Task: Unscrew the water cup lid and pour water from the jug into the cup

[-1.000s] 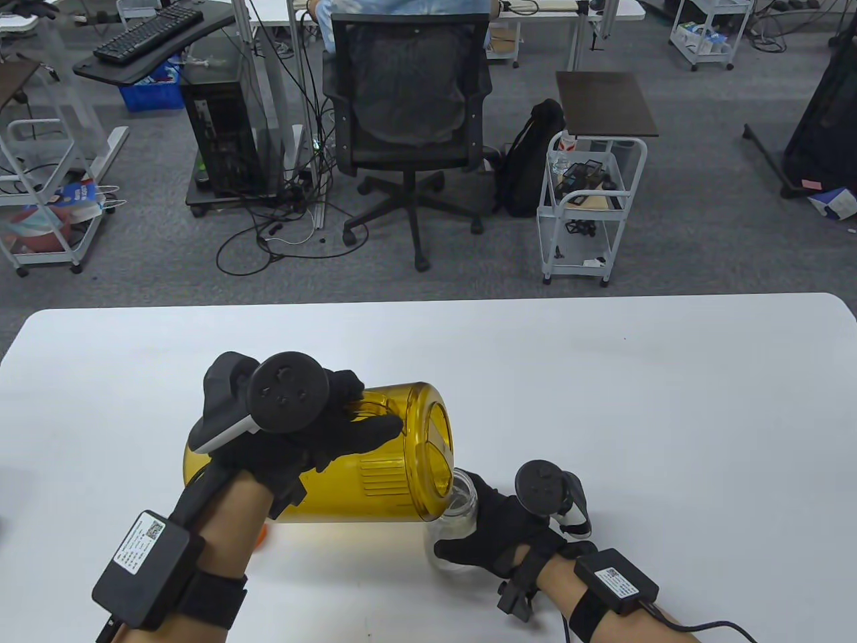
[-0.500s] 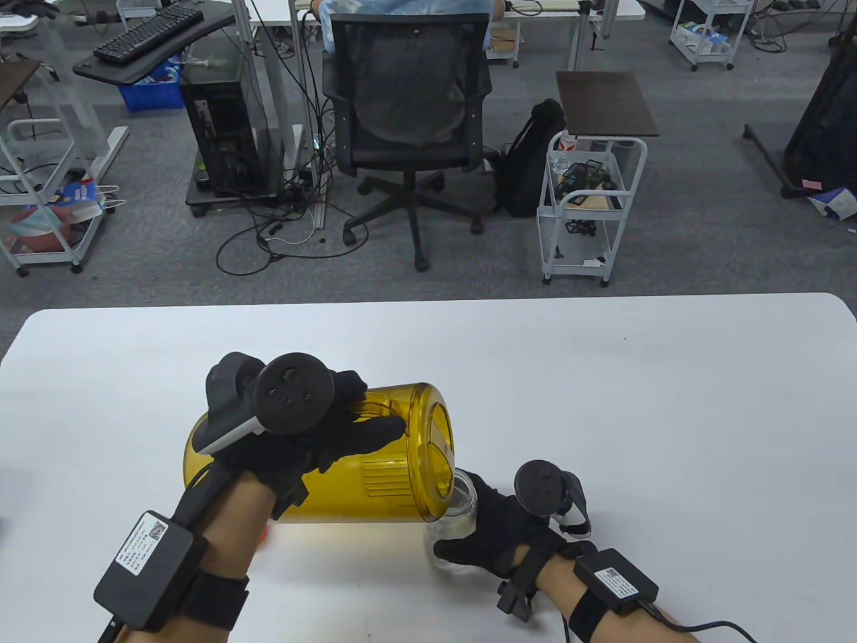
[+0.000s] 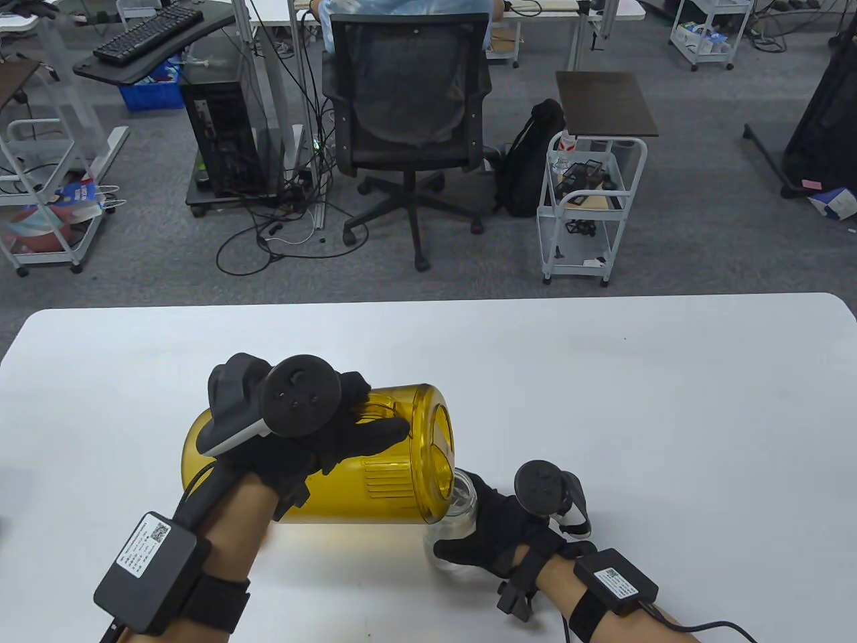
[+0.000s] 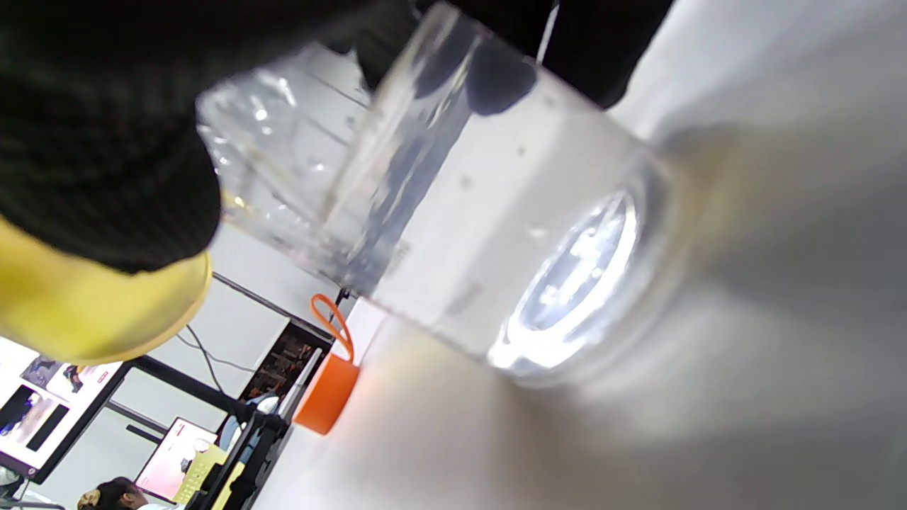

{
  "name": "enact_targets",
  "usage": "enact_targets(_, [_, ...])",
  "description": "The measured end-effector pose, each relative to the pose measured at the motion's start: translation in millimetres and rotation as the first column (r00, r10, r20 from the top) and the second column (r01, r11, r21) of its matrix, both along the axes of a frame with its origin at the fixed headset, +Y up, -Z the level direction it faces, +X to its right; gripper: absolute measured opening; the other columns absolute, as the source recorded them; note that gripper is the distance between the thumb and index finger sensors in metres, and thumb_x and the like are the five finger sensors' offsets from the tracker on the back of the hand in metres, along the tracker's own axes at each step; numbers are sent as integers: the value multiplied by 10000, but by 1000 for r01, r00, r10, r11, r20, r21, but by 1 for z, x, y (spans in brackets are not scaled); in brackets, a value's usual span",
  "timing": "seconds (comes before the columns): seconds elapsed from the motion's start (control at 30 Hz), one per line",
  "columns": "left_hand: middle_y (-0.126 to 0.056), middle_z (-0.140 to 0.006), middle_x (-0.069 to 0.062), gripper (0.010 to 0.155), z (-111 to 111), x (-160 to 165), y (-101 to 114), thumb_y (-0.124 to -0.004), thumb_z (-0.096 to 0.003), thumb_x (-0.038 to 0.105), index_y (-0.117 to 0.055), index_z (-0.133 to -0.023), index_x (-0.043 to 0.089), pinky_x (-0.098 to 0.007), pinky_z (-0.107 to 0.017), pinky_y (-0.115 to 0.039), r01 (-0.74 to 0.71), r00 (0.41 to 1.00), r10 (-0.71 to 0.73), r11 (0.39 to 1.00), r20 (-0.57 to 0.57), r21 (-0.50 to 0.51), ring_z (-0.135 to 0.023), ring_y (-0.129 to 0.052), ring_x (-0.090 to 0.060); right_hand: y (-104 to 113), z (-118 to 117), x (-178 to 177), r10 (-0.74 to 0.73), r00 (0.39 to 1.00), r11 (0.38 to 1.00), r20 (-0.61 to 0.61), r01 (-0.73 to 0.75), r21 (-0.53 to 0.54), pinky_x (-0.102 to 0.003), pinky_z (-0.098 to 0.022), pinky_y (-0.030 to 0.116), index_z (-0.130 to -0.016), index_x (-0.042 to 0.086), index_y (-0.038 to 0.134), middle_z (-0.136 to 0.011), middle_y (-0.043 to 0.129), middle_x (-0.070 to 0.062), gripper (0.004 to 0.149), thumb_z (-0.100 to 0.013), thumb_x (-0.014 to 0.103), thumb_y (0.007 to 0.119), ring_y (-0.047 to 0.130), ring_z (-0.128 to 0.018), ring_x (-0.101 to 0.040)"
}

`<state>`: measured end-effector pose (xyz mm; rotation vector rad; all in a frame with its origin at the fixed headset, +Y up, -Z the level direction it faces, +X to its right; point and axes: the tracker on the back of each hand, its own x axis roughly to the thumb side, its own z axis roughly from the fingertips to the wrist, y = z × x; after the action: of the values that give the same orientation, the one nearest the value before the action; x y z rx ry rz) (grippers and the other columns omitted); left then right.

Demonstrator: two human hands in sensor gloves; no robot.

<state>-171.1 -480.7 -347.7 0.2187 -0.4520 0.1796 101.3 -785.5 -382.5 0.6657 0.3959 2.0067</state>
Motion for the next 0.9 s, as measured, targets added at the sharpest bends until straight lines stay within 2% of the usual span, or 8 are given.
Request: enact_targets(0.9, [-1023,-262,72,784,0,5,3,-690,-221,943,-1002,-518,287,-453,-299,-916,32,999,-32,999,4,4,-149,-1027,-201,0,0,0,-1,1000,1000,-2,1,0,-550,-795,671,-1046,333,368,-1109,515,-10,1066,-286,637,1050,711,-1037,-334])
